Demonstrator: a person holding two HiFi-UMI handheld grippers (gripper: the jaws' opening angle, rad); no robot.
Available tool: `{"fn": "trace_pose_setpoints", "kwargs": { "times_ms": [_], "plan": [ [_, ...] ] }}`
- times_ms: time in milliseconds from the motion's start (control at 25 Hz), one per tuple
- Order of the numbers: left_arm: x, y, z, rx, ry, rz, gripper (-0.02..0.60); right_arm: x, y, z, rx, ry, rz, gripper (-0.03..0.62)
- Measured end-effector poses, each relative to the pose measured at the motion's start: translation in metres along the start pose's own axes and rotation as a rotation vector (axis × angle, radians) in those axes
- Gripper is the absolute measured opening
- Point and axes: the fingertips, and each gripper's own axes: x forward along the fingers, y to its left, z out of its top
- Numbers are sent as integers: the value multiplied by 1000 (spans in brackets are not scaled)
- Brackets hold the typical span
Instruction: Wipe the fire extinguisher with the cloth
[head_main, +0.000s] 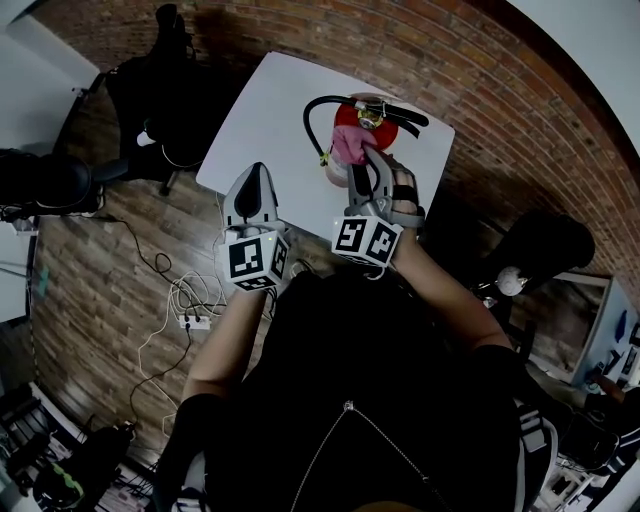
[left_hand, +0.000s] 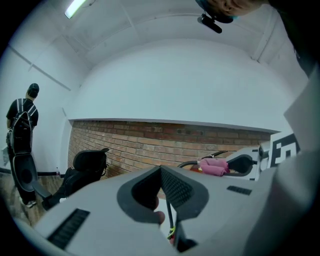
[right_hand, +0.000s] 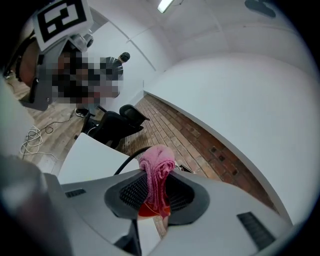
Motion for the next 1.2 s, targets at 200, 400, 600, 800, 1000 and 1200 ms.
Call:
{"fn": "trace_pose_setpoints", "kwargs": {
  "times_ms": [200,400,600,800,1000,1200],
  "plan": [
    [5,-22,2,9,10,5,11,-7,-10,-10,16,-46,31,104],
    [12,-38,6,18,6,10,11,-10,-16,-21,7,-84,66,104],
    [18,-51,5,27,10,24,11,-11,-27,-37,-1,-104,72,104],
    [24,-65,6,34,11,45,11,-7,-44,-58,-11,-95,56,104],
    [32,-83,7,42,13,66,11,-3,-55,-70,12,-121,87,104],
    [38,-104,11,50,12,86,11,-7,-60,-80,148,-163,197,104]
  ]
}}
